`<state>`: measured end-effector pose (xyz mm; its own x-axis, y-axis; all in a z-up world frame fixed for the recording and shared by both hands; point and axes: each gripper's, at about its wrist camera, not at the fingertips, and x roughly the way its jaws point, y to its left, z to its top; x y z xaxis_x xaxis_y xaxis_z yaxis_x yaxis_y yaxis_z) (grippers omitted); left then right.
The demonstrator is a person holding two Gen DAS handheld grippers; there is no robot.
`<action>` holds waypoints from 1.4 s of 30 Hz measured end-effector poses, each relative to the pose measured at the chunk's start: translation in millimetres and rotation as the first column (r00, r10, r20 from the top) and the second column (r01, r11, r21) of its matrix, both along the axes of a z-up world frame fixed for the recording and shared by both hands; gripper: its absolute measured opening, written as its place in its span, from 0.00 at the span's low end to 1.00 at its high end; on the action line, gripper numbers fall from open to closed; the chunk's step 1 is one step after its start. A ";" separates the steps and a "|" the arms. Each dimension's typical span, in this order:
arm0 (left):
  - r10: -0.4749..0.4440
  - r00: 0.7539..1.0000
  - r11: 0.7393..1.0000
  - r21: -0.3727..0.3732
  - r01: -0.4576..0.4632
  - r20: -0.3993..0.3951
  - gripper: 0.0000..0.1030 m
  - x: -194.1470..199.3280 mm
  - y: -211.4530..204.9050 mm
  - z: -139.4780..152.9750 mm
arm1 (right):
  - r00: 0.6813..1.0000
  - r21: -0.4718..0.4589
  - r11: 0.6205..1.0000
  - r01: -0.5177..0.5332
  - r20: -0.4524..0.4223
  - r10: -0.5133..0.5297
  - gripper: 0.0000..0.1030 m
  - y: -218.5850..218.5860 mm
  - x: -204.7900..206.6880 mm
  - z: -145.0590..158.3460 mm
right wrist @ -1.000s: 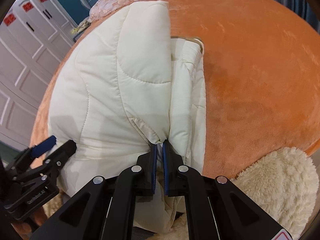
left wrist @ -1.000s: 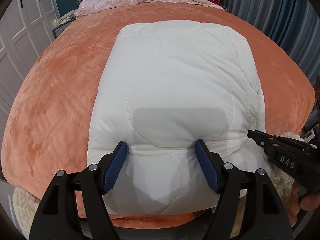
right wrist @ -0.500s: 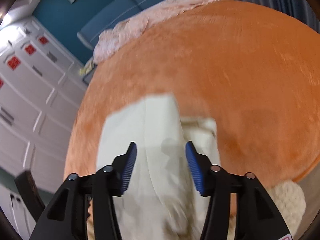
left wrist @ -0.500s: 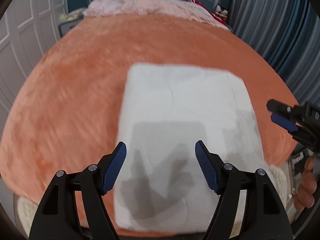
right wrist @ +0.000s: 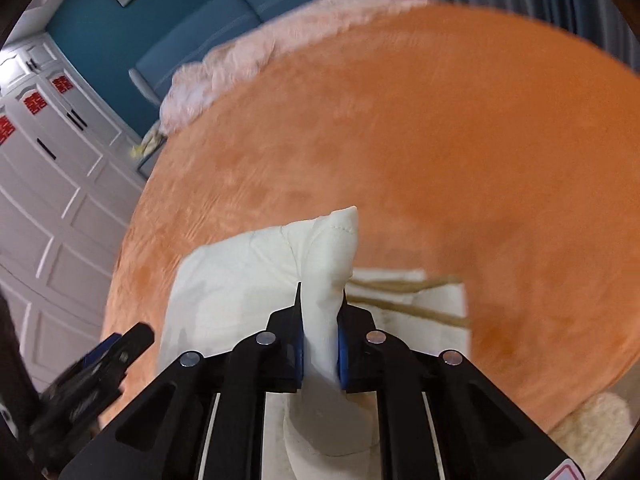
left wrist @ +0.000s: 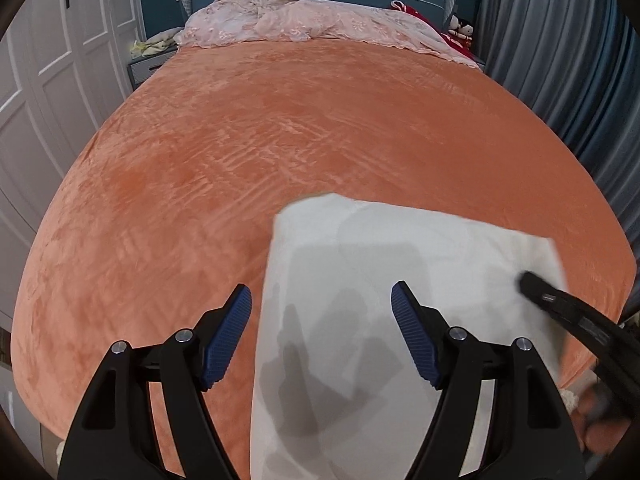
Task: Fold large clothes
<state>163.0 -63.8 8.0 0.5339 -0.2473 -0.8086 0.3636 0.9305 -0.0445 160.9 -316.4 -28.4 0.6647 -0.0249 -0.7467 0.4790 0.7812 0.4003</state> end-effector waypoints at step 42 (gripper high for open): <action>0.097 0.995 0.991 0.089 -0.097 0.000 0.91 34.2 -42.4 -105.9 | 0.996 -0.069 0.997 -0.028 -0.085 0.022 0.23 -9.2 28.8 -95.7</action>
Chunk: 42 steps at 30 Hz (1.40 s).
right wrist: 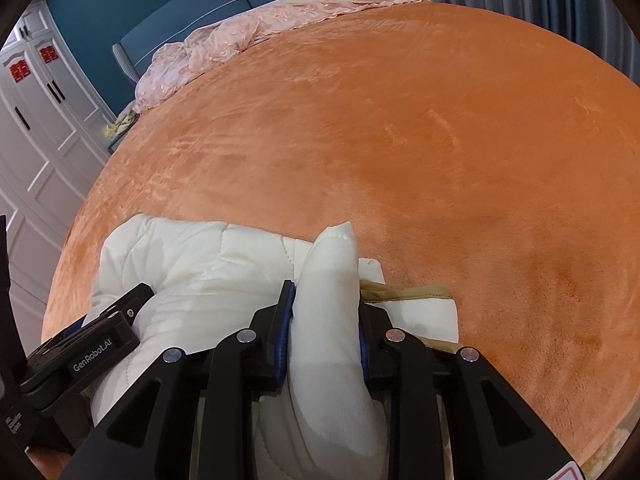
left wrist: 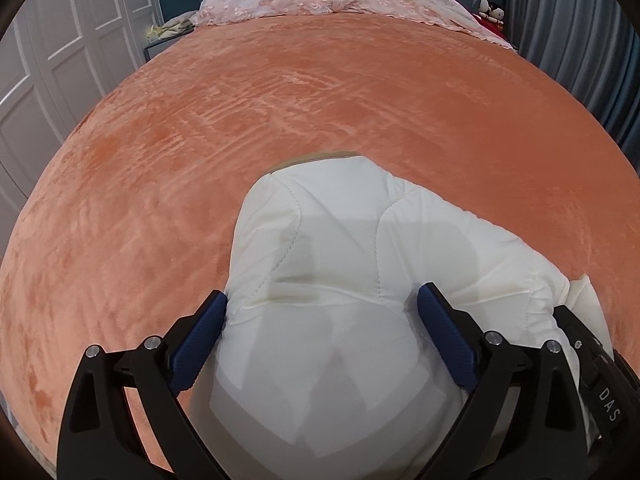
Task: Fold large clothes
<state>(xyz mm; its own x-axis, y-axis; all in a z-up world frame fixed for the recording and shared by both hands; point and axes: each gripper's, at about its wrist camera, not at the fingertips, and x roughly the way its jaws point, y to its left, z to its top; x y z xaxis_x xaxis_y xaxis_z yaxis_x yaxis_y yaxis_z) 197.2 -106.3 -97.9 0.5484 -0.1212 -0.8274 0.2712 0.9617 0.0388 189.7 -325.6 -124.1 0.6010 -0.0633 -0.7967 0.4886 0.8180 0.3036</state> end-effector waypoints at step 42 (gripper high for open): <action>-0.009 0.999 0.999 -0.035 0.008 -0.036 0.91 -10.4 18.9 16.7 | 0.998 0.097 0.995 0.028 0.058 -0.034 0.33 -14.0 -38.7 41.3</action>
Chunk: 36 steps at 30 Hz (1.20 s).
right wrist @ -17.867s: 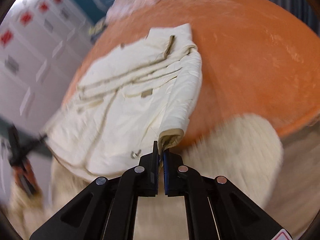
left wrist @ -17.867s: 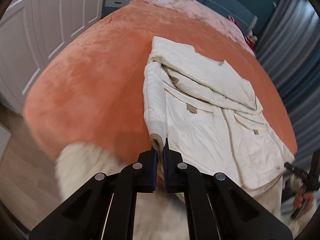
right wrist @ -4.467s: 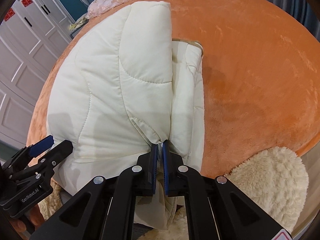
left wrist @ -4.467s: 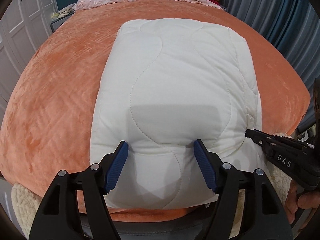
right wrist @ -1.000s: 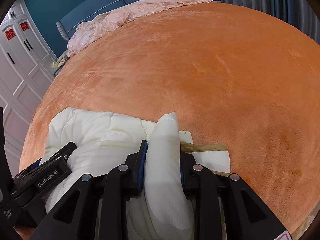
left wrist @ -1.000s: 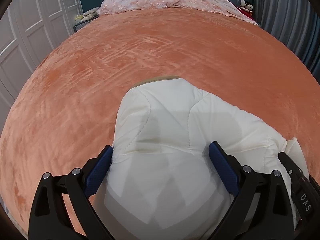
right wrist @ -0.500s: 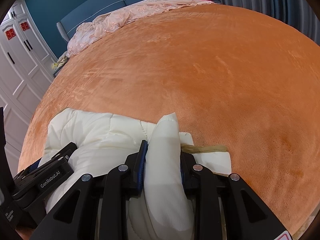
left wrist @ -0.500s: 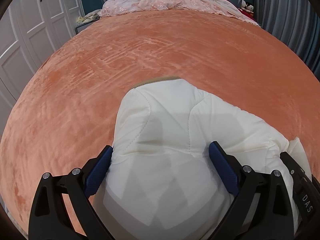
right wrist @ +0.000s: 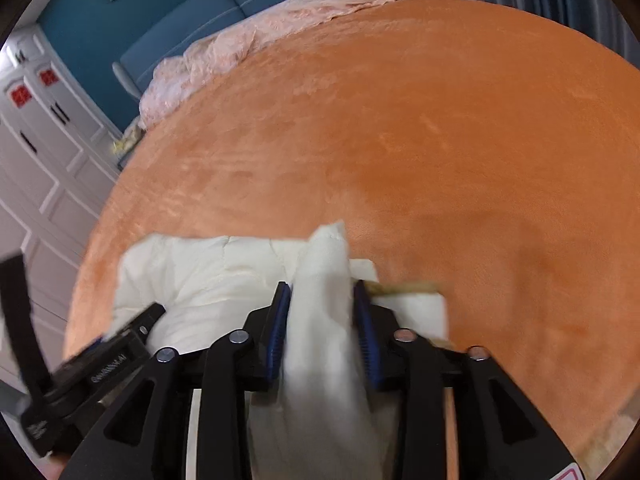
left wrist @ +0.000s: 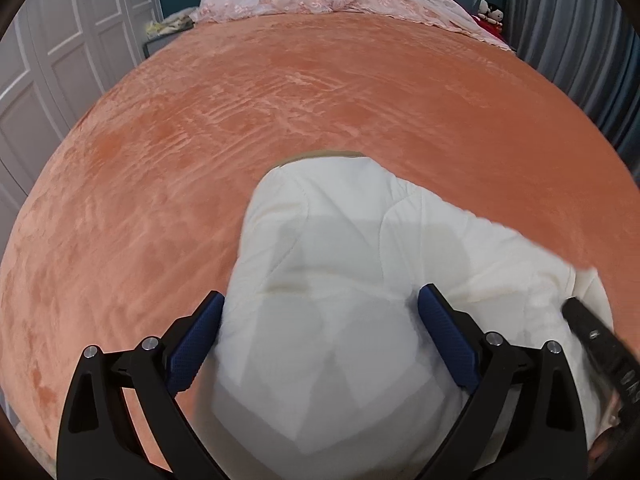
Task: Fold large clothes
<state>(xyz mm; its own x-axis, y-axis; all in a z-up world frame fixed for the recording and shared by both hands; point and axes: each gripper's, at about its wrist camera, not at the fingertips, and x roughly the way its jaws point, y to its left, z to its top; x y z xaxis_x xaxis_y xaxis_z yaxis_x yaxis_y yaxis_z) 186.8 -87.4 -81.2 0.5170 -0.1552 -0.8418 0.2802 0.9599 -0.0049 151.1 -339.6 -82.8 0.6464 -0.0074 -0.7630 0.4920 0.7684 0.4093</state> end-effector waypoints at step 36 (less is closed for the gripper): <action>-0.083 0.993 0.996 0.015 0.085 -0.082 0.93 -138.5 63.2 12.3 | 0.959 -0.056 0.977 -0.206 -0.210 0.190 0.23 73.8 -92.6 -4.2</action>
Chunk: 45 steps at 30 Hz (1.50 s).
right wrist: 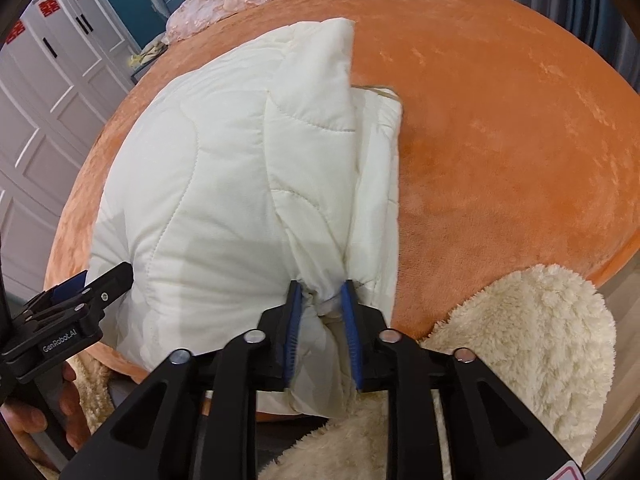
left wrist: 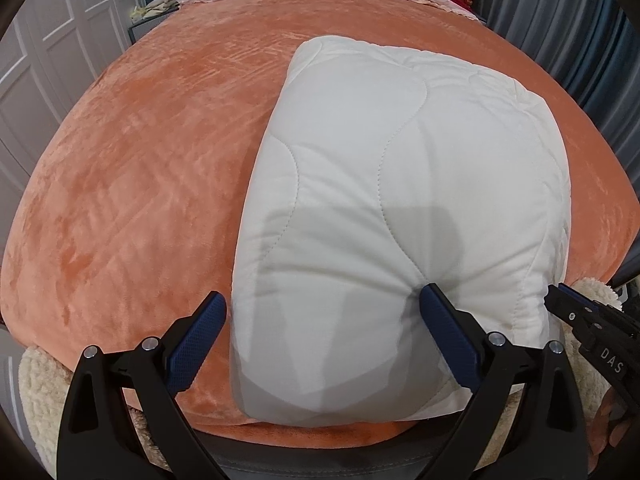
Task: Fold large clothes
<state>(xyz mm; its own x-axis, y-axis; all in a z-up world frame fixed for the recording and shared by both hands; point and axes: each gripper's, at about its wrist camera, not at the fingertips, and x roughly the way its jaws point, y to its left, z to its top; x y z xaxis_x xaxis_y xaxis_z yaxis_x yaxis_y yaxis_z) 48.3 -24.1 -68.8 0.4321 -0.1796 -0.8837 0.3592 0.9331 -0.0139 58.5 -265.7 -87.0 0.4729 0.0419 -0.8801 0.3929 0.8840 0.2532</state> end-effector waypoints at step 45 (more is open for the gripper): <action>0.040 0.995 0.979 -0.195 -0.058 -0.092 0.84 112.3 -20.5 -5.8 | 0.990 0.363 0.927 0.094 0.066 -0.126 0.42 -76.1 88.7 -33.3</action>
